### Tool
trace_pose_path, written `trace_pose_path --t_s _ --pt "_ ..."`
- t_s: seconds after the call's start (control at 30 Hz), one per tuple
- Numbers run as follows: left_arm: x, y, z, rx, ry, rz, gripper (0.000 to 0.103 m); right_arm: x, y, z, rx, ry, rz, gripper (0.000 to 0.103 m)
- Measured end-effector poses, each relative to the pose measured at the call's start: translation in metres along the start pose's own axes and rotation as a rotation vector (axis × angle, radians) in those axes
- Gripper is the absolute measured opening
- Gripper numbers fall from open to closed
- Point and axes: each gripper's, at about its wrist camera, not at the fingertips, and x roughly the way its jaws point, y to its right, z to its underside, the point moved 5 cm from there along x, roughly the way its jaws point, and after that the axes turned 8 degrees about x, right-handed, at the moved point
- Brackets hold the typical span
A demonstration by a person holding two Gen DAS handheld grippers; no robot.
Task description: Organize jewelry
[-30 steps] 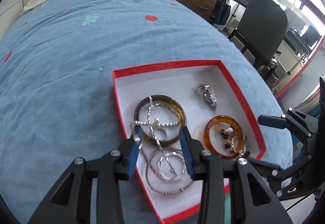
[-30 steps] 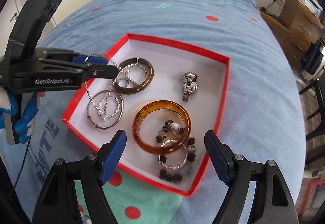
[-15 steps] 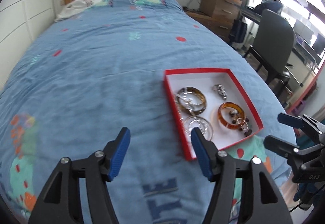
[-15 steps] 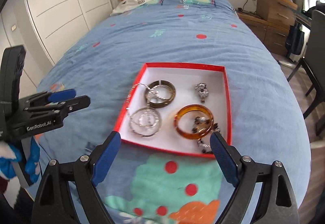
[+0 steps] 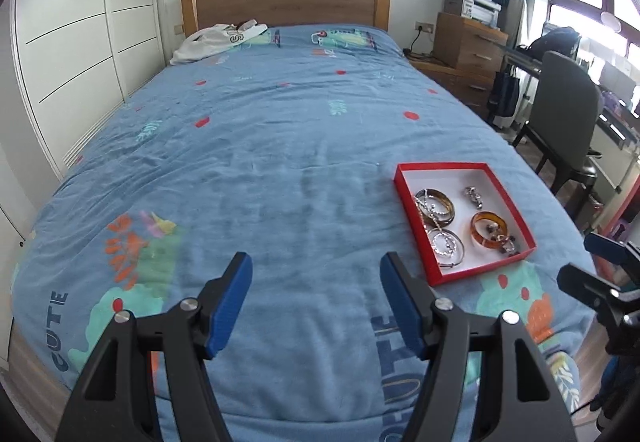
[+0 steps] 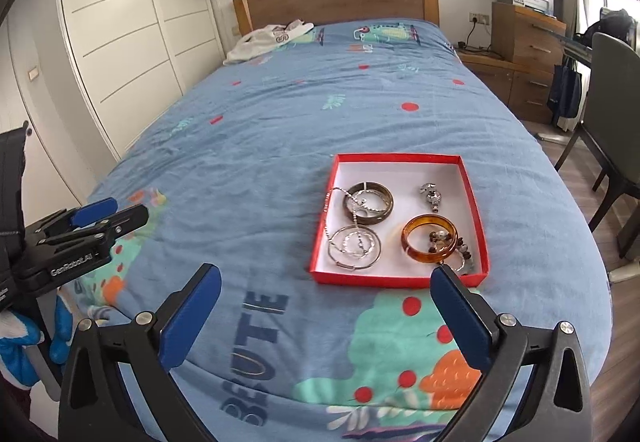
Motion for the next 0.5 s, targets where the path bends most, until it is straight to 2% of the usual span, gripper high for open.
trace_pose_path --t_s 0.2,0.5 --pt "-0.026 -0.029 0.005 -0.015 0.03 -0.066 0.065 -0.015 -0.006 0.004 0.023 0.015 0.025 0.102" --pt "-0.032 -0.048 0.015 -0.021 0.017 -0.118 0.065 -0.027 -0.012 0.004 0.021 0.023 0.057 0.102"
